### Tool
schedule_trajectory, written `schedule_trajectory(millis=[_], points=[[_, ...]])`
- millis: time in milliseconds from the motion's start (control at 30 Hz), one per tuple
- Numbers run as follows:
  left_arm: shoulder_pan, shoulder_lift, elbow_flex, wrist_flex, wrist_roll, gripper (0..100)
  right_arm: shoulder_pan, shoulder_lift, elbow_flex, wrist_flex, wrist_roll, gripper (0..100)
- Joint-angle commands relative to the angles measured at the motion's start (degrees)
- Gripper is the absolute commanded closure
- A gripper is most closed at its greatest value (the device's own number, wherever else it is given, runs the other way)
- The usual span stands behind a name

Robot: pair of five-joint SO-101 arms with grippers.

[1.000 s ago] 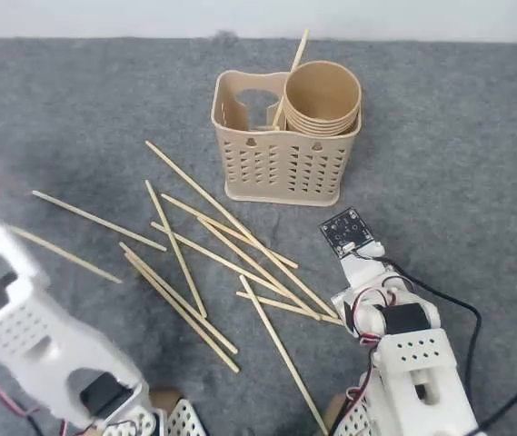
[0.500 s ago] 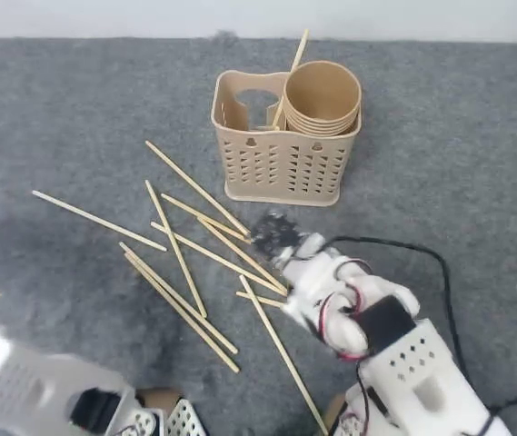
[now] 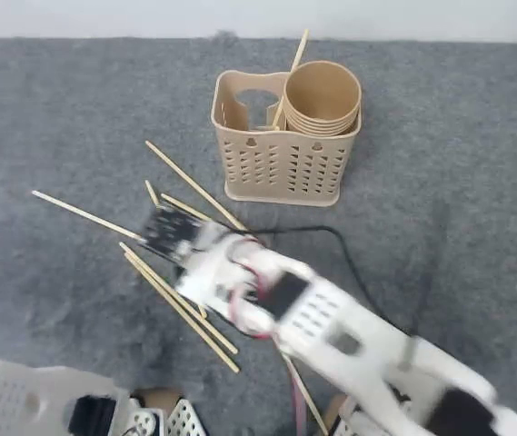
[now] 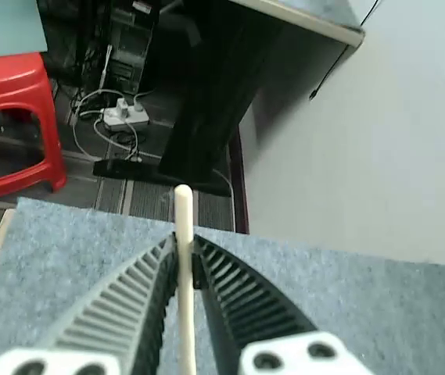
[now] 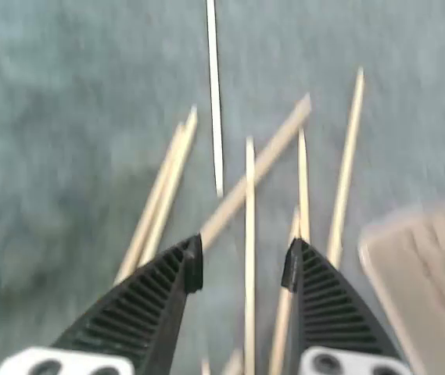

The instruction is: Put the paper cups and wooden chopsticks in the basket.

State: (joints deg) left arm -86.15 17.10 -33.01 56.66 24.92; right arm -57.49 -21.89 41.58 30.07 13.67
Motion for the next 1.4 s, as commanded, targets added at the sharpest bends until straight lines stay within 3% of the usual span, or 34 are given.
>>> schedule_trajectory(millis=[0, 200, 433, 633, 900, 1067, 1100, 1367], points=[[-0.26, -3.87, -1.89, -2.73, -1.49, 99, -1.19, 14.81, -13.54, -5.32, -0.62, 81.5], [-0.26, -3.87, 1.71, -7.91, -2.55, 99, -2.33, 39.87, -40.18, -4.26, -0.62, 81.5], [-0.62, -3.96, 4.35, -11.96, -4.04, 99, -2.42, 60.70, -67.25, 12.09, -0.70, 81.5], [-0.44, -3.96, 7.78, -14.42, -4.04, 99, -1.89, 73.19, -83.25, 16.48, -0.44, 81.5], [-1.32, -3.96, 8.22, -14.77, -4.22, 99, -0.75, 85.05, -97.93, 18.33, -0.62, 81.8], [-1.32, -3.96, 8.40, -14.33, -4.22, 99, -0.66, 88.75, -106.20, 23.16, -0.62, 99.8], [-1.32, -3.96, 8.48, -14.33, -4.22, 99, -0.57, 89.10, -108.13, 24.22, -0.62, 99.1], [-1.49, -3.96, 8.48, -14.33, -4.22, 99, -0.66, 89.45, -132.31, 43.30, -0.70, 99.2]])
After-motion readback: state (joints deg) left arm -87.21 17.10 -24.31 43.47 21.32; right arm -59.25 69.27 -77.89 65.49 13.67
